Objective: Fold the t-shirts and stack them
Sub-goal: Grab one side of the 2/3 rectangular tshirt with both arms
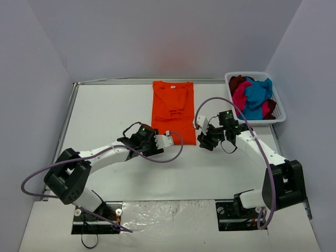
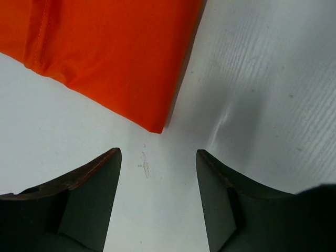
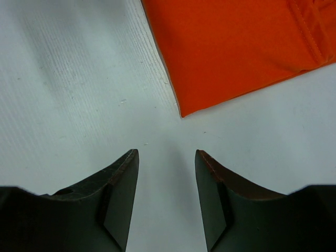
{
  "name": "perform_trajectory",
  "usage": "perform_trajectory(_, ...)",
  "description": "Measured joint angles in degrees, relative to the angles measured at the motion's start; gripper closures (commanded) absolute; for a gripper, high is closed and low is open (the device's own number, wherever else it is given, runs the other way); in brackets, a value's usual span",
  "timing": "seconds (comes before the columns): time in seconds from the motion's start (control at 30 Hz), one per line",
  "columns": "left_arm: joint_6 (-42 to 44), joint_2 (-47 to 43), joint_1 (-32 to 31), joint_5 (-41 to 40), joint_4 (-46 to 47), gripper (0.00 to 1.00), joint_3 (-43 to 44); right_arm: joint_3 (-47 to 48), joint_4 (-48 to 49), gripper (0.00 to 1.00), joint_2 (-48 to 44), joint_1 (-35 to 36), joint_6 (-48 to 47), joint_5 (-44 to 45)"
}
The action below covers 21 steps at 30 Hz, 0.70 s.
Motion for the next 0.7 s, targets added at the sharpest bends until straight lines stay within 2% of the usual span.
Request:
perform_trajectory(0.13,-0.26,2.69,0.00,-0.02,3.32,0.49,0.02,0.02,2.29,0.58,4.22,0.00,0.20,0.13)
perform_trajectory(0.3,-1.51,6.01,0.02,-0.28,4.09,0.65,0.59,0.02,3.52,0.58,7.61,0.00,0.31,0.22)
perform_trajectory(0.57,-3.17,9.14,0.02,-0.70,2.38,0.67,5.75,0.04,4.85,0.58,9.16,0.00,0.44,0.22)
perform_trajectory(0.7,-3.45,11.74,0.09,-0.90,0.92,0.73,8.63,0.15,5.18,0.58,9.77,0.00,0.44,0.22)
